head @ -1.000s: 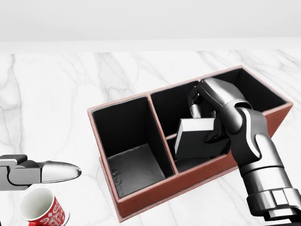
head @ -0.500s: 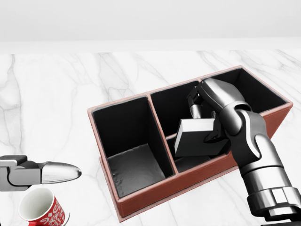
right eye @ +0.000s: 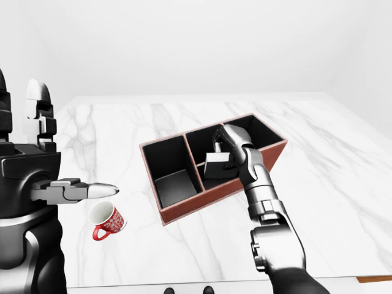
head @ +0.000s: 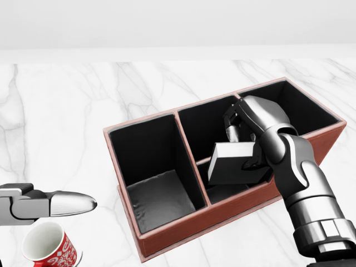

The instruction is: Pick up the book and place it in the back compartment of the caddy.

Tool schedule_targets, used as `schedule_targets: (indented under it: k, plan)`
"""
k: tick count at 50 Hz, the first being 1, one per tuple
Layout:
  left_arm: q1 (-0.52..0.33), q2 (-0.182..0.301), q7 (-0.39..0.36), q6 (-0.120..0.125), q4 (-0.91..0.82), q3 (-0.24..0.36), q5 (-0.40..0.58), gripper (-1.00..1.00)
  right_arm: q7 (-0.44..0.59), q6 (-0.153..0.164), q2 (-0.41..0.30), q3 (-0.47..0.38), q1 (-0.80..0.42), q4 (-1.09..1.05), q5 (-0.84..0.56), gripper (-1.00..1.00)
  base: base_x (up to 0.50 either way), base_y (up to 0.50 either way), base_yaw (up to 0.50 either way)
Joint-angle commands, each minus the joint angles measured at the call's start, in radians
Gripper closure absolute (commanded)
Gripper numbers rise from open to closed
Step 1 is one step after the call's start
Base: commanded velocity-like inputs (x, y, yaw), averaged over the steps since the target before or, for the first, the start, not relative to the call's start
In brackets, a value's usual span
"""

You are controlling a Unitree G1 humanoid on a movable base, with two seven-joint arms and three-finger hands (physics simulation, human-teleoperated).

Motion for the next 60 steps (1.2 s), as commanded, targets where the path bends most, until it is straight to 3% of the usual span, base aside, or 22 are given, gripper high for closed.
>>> schedule_targets:
  k: [1, 59, 60]
  plan:
    - [-0.007, 0.001, 0.001, 0.000, -0.005, 0.003, -0.003, -1.00, -0.041, -0.015, -0.006, -0.012, -0.020, 0.022, -0.002, 1.00, 0.00, 0.00, 0.00]
    - [0.002, -0.001, 0.001, 0.000, 0.000, -0.002, 0.001, -1.00, -0.154, -0.015, -0.004, -0.002, -0.028, 0.127, -0.018, 1.00, 0.00, 0.00, 0.00]
    - [0.000, -0.001, 0.001, 0.000, -0.002, -0.001, 0.000, -1.00, -0.161, -0.015, -0.004, -0.001, -0.031, 0.133, -0.020, -1.00, 0.01, 0.00, 0.01]
